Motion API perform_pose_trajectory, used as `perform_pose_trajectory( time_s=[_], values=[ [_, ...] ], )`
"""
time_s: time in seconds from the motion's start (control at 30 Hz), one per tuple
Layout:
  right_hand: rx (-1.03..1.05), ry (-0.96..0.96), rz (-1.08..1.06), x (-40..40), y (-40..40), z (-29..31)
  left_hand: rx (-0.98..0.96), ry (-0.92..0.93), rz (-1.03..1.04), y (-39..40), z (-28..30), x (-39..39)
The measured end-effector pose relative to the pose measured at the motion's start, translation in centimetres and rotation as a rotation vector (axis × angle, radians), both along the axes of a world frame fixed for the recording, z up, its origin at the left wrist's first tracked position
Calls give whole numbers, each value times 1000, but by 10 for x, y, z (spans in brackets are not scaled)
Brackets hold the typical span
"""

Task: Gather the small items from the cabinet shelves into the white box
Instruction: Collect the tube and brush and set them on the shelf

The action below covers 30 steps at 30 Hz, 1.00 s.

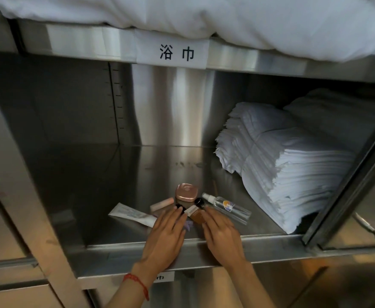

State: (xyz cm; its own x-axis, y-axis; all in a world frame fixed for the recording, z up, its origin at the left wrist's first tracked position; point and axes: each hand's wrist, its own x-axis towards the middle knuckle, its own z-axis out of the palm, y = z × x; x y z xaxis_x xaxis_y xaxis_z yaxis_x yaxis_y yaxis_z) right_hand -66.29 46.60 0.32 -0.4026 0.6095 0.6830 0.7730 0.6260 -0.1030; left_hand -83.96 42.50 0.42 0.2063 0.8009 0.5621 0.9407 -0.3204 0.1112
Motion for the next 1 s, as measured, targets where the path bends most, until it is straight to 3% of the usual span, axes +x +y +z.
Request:
perform_pose_trajectory(
  time_s=[0.47, 1.0],
  values=[
    [56, 23, 10, 56, 24, -3, 30, 37, 28, 20, -3, 68],
    [14, 14, 7, 63, 58, -13, -31, 22, 175, 44, -22, 85]
  ],
)
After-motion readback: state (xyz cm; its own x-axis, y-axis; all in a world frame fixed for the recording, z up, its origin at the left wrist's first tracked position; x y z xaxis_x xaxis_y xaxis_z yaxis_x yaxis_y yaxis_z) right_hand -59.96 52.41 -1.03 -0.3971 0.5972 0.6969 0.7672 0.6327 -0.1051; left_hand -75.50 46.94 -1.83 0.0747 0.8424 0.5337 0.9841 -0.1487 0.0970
